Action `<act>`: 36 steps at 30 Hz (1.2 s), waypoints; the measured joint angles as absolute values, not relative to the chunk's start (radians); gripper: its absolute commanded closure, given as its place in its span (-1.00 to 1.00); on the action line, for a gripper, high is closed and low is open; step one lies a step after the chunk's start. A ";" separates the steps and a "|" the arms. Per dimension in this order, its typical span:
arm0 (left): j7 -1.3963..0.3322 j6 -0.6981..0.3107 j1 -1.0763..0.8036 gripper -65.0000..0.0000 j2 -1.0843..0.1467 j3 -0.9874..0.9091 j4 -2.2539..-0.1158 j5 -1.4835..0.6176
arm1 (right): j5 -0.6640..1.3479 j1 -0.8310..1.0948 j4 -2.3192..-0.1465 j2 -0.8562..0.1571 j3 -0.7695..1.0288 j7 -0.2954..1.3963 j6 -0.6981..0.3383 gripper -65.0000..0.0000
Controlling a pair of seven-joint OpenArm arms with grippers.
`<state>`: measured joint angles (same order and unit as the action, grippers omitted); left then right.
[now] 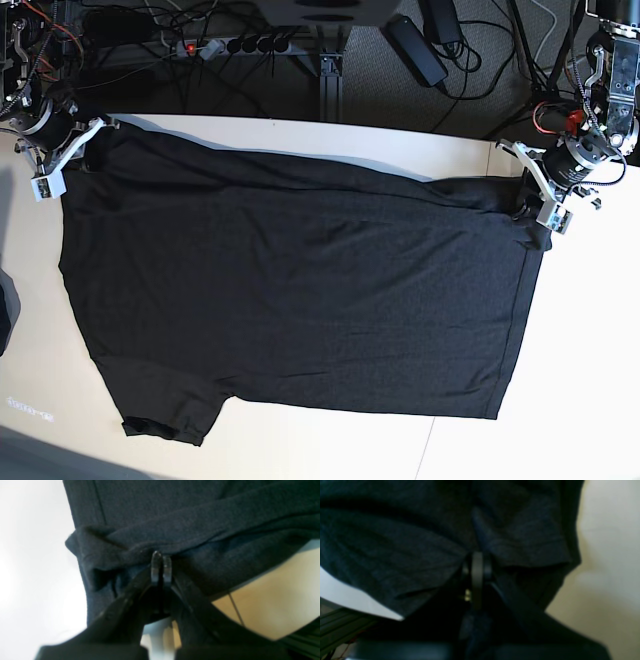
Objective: Fold the T-shirt properly
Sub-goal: 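Drag the held edge back with both grippers, laying the fold flat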
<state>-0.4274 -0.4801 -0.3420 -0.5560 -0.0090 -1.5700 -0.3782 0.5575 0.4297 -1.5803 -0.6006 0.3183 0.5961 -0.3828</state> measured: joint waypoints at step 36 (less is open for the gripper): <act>-0.445 -0.448 -0.457 0.79 -0.548 -0.080 -1.685 -0.363 | 0.565 0.463 -1.582 -0.620 0.339 0.640 -0.383 1.00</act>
<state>-0.4454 -0.4484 -0.4568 -0.5484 -0.0795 -1.6848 -0.3630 0.5648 0.4629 -1.5822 -0.6201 0.3386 0.6403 -0.3828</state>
